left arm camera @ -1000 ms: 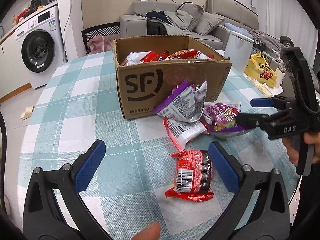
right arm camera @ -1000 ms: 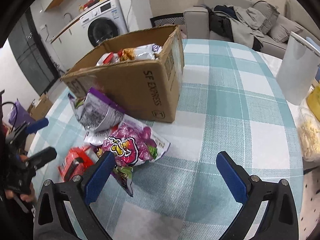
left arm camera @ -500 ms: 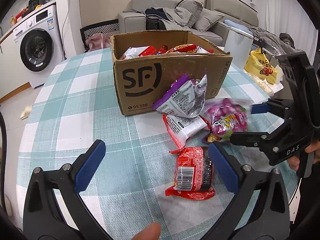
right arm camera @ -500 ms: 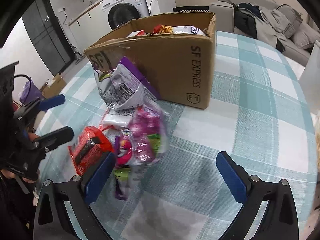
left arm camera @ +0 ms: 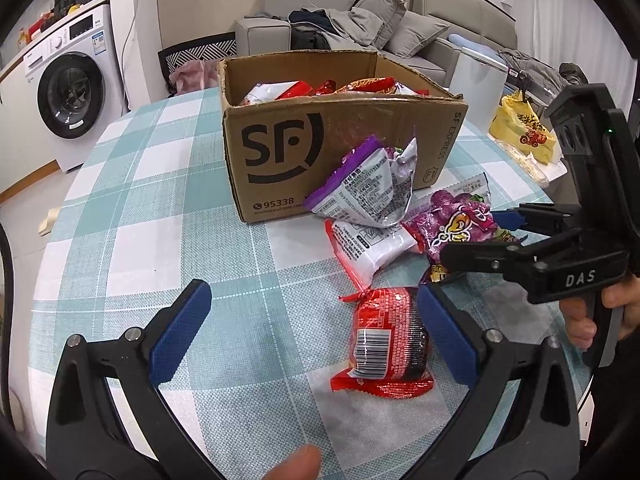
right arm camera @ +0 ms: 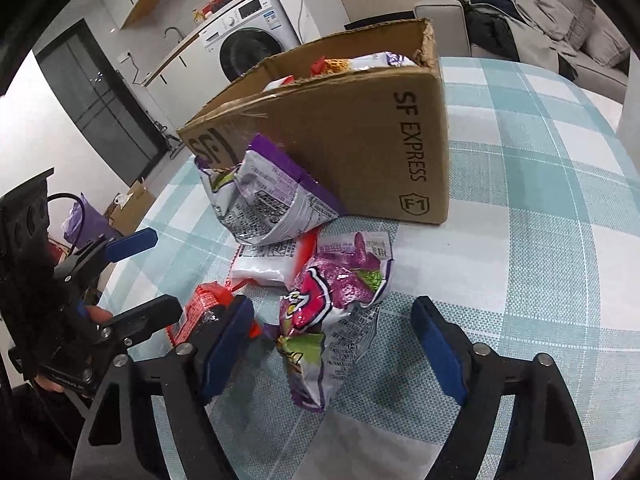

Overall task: Organize snacks
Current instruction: 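Grasp the purple grape candy bag with the right tool while the left tool grasps the red biscuit roll, then lift both held packs over the box and lower them inside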

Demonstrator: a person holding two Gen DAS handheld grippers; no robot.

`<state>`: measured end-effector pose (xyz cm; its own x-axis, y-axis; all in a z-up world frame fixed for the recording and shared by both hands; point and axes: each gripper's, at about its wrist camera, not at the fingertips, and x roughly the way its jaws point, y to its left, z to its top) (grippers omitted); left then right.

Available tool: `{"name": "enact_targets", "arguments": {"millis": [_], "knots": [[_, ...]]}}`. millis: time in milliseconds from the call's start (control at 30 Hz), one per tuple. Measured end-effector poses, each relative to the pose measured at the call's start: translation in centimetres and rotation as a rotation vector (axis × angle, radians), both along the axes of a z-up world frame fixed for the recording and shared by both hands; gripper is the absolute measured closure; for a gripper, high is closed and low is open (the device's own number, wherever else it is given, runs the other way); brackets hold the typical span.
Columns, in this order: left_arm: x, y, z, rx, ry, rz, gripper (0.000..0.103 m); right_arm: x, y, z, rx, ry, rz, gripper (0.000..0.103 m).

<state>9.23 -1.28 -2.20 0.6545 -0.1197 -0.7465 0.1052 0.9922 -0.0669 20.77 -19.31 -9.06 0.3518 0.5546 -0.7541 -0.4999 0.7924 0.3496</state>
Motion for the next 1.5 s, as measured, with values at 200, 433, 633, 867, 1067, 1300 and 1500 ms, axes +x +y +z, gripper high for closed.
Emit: {"name": "enact_targets", "arguments": {"millis": [200, 433, 633, 867, 1067, 1300, 1500], "knots": [[0.0, -0.2, -0.2, -0.008, 0.009, -0.015, 0.001, -0.1, 0.6, -0.2, 0.029, 0.014, 0.021, 0.048], [-0.1, -0.6, -0.2, -0.008, 0.017, -0.035, 0.001, -0.5, -0.4, 1.0, 0.034, -0.026, 0.014, 0.061], [-0.1, -1.8, -1.0, 0.001, 0.058, -0.086, 0.001, -1.2, -1.8, 3.2, 0.047, -0.090, 0.011, 0.062], [-0.1, -2.9, -2.3, 0.028, 0.100, -0.108, 0.001, -1.1, -3.3, 4.3, 0.076, -0.105, -0.034, 0.062], [-0.2, -3.5, -2.9, 0.031, 0.133, -0.163, 0.028, -1.2, -3.6, 4.4, 0.089, -0.111, -0.037, 0.062], [-0.8, -4.2, -2.9, 0.031, 0.135, -0.217, 0.061, -1.1, -3.5, 4.2, 0.089, -0.110, -0.033, 0.062], [-1.0, -3.1, -1.6, -0.013, 0.078, -0.192, 0.062, -1.2, -3.4, 4.3, 0.090, -0.121, -0.028, 0.062]]}}
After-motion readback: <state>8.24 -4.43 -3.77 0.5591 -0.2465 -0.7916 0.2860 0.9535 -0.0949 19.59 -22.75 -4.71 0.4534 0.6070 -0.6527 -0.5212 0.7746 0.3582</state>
